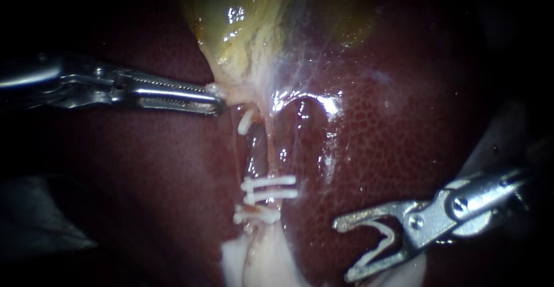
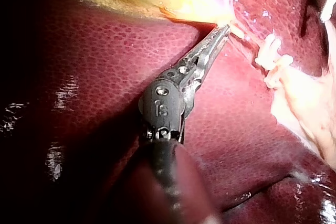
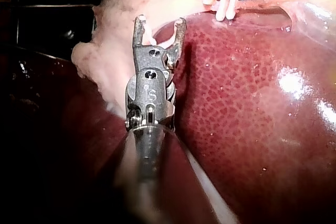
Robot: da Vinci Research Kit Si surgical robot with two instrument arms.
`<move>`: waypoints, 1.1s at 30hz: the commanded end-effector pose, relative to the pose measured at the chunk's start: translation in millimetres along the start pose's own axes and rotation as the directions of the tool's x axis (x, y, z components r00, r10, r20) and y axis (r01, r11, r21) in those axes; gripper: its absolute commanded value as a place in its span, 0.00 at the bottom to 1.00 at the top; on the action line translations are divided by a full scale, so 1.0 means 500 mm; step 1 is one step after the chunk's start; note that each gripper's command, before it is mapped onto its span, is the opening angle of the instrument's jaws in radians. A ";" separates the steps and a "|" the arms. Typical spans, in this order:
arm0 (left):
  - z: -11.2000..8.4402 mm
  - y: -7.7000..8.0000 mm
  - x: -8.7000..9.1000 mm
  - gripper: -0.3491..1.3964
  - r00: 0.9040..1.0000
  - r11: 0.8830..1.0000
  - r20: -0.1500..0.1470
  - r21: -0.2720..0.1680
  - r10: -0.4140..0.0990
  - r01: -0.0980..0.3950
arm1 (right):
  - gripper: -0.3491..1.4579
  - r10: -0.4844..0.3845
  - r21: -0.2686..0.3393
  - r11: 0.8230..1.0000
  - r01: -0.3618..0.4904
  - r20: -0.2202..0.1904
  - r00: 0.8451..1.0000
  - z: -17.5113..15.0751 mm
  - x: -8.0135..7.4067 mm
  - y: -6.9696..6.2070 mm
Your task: Clipping third clip right tube
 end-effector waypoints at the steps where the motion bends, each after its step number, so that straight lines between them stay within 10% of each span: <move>1: -0.0002 0.0000 0.0001 0.00 1.000 1.000 0.000 0.000 0.000 0.000 | 0.47 0.001 0.000 1.000 -0.001 0.000 1.000 -0.0001 0.0001 0.0000; 20: -0.0148 0.0000 0.0078 0.00 0.999 0.999 -0.024 0.024 -0.026 0.027 | 0.47 0.036 -0.004 0.999 -0.036 -0.024 0.999 -0.0012 0.0013 0.0012; 26: -0.0146 0.0001 0.0078 0.00 0.999 0.999 -0.025 0.025 -0.026 0.027 | 0.47 0.130 -0.028 0.990 -0.135 -0.135 0.982 -0.0021 0.0048 0.0066; 33: -0.0145 0.0004 0.0077 0.00 0.999 0.999 -0.025 0.026 -0.026 0.027 | 0.47 0.209 -0.091 0.970 -0.226 -0.163 0.964 0.0011 0.0072 0.0142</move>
